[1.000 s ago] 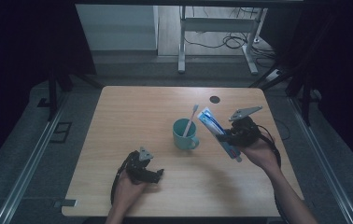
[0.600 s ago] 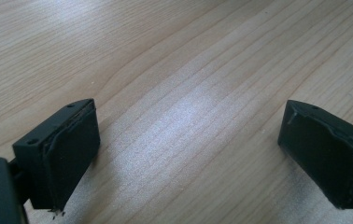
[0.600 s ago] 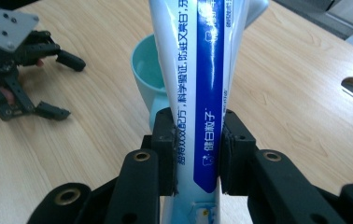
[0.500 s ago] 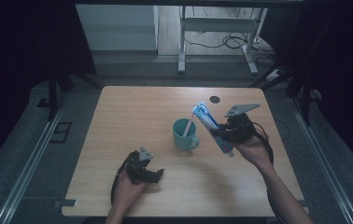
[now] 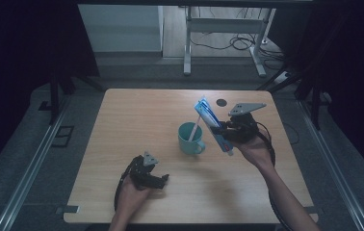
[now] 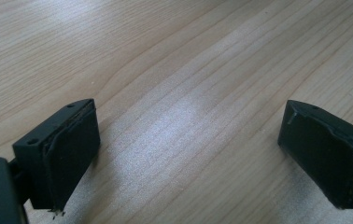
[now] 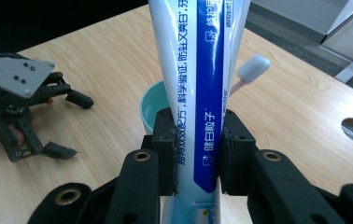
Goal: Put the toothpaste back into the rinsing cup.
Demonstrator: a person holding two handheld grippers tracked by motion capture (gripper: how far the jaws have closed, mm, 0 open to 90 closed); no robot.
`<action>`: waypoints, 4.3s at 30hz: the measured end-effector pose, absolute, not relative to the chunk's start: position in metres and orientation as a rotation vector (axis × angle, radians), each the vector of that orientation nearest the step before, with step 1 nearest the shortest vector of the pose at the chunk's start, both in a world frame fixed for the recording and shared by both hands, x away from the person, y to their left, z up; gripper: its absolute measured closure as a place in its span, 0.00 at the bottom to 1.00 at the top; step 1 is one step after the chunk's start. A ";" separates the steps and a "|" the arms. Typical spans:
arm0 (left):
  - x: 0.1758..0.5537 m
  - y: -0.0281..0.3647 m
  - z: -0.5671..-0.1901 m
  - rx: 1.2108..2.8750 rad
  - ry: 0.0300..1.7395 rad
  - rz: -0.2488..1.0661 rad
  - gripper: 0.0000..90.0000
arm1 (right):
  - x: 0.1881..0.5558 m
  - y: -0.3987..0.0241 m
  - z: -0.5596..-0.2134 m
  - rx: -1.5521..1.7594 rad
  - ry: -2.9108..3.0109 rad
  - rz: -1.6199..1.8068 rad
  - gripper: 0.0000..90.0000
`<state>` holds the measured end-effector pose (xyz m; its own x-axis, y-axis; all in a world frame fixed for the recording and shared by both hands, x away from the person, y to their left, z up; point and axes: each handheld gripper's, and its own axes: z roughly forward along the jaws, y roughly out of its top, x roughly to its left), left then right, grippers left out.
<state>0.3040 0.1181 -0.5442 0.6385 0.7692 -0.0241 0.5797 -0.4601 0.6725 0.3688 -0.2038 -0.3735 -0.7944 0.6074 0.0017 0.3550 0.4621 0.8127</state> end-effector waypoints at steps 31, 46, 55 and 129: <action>0.304 0.118 -0.544 2.204 1.040 0.374 0.06 | 0.397 -0.154 -0.370 0.795 2.279 1.378 0.79; 0.304 0.118 -0.545 2.202 1.039 0.375 0.06 | 0.411 -0.130 -0.380 0.796 2.242 1.406 0.79; 0.304 0.118 -0.545 2.203 1.036 0.373 0.06 | 0.416 -0.120 -0.388 0.799 2.233 1.418 0.79; 0.304 0.118 -0.544 2.209 1.029 0.368 0.06 | 0.419 -0.127 -0.460 0.866 2.398 1.310 0.69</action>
